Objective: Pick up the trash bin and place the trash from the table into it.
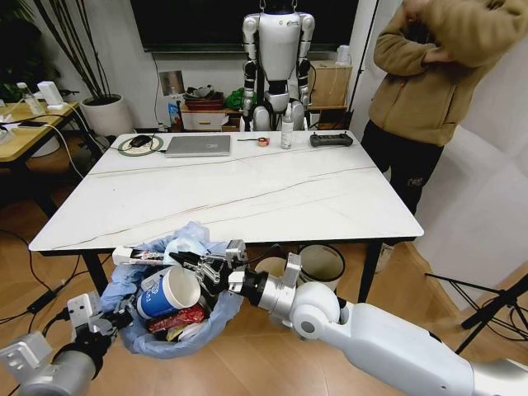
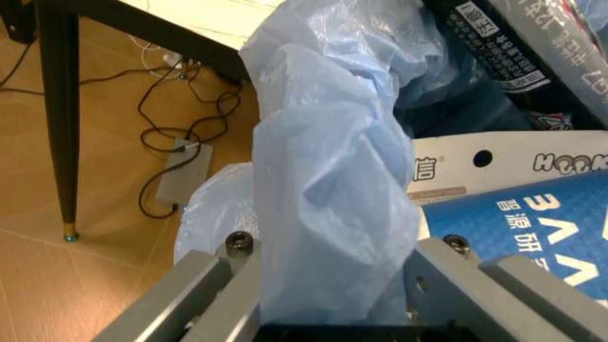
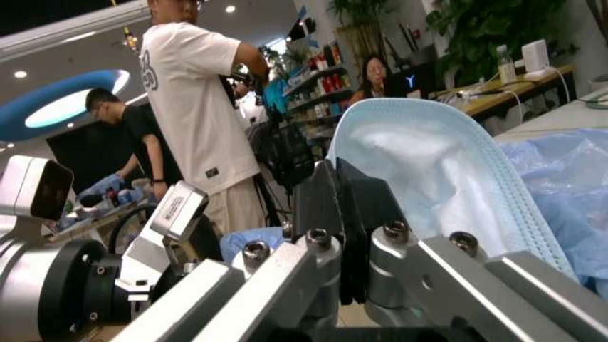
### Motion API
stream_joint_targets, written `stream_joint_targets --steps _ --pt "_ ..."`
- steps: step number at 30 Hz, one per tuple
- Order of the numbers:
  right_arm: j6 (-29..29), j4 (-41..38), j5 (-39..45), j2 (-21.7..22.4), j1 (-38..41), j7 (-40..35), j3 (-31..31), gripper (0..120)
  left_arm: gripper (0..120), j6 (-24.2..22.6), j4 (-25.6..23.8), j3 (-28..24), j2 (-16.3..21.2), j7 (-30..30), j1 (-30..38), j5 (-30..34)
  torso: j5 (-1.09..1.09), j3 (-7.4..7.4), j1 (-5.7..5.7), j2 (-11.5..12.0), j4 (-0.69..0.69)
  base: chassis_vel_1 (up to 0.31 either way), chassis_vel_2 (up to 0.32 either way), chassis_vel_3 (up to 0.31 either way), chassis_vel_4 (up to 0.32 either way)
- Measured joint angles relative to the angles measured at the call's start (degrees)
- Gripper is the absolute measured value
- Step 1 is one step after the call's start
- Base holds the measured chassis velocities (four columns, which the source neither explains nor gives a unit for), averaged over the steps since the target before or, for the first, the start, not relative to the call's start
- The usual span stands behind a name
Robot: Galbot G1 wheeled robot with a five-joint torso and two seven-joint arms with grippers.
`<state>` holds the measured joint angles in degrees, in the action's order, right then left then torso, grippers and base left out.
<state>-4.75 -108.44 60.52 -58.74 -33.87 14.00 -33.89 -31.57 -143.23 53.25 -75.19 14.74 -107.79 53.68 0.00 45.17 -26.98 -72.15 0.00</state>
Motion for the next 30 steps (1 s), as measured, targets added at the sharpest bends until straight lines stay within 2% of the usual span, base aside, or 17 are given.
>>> stream_joint_targets --steps 7,15,20,25,30 --pt "-0.05 -0.37 -0.05 0.06 0.54 -0.08 0.13 0 0 0.0 0.0 -0.25 -0.18 -0.02 0.16 0.02 0.0 0.0 0.0 0.0 0.0 0.0 0.0 0.0 0.0" --pt "0.14 -1.18 -0.87 2.03 0.87 -0.53 -0.01 0 0 0.04 0.0 -0.63 -0.41 -0.09 0.07 -0.22 0.0 0.0 0.0 0.0 0.0 0.0 0.0 0.0 0.0" --pt "2.65 -3.04 -1.69 3.51 2.15 -2.7 0.0 0 0 0.1 0.36 -1.17 -0.35 0.01 -0.17 -0.54 0.0 0.0 0.0 0.0 0.0 0.0 0.0 0.0 0.0" --pt "7.95 -6.45 -2.29 4.15 4.48 -7.0 -0.69 0 0 0.13 0.69 -1.32 -0.26 0.09 -0.12 -0.57 0.0 0.0 0.0 0.0 0.0 0.0 0.0 0.0 0.0" --pt "10.0 -6.58 -4.24 4.11 4.85 -9.61 -1.41 0 0 0.13 0.69 -1.32 -0.23 0.2 -0.05 -0.51 0.0 0.0 0.0 0.0 0.0 0.0 0.0 0.0 0.0"
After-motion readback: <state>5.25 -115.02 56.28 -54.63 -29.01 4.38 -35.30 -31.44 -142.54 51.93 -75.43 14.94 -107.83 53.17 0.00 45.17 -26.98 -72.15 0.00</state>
